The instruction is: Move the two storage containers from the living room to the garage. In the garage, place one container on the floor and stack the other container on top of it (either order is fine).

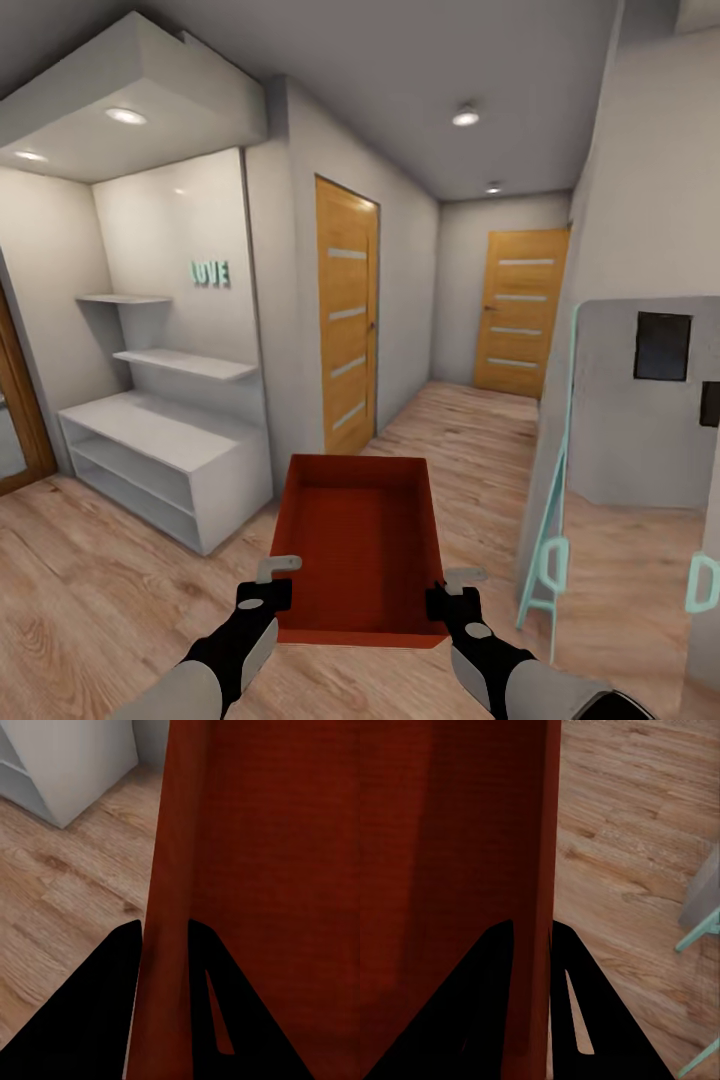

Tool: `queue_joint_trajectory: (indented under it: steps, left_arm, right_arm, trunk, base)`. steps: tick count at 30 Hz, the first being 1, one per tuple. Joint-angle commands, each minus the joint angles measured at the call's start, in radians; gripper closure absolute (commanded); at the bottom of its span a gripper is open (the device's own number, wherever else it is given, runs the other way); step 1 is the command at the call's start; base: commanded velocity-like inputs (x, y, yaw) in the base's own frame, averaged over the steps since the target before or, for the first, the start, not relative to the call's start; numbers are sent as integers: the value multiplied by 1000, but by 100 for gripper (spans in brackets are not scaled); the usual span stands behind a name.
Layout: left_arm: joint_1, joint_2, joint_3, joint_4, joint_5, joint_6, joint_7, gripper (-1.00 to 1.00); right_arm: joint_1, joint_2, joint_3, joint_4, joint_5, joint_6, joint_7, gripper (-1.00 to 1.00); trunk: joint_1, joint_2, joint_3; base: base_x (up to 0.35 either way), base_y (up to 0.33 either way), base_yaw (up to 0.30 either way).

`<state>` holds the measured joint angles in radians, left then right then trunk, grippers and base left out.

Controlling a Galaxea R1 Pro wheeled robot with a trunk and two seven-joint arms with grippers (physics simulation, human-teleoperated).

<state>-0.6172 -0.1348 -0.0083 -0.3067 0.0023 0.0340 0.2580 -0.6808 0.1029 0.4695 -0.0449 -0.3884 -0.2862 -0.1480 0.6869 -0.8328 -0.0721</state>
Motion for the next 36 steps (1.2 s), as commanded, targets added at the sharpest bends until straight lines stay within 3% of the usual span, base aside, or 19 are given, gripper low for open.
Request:
queue_joint_trajectory:
  steps: [1,11,36]
  left_arm:
    - [-1,7,22,-32,-16,4,7,100]
    - [-1,7,22,-32,-16,4,7,100]
    - [-1,7,22,-32,-15,4,7,100]
  right_arm:
    - [0,0,-8,2,-11,-2,1,100]
    - [0,0,-8,2,-10,-2,1,100]
    - [0,0,-8,2,-12,-2,1,100]
  trunk:
    - [1,-1,-2]
    - [1,-1,-2]
    - [1,-1,-10]
  base:
    - [311,191,0]
    - [311,191,-54]
    - [312,153,-278]
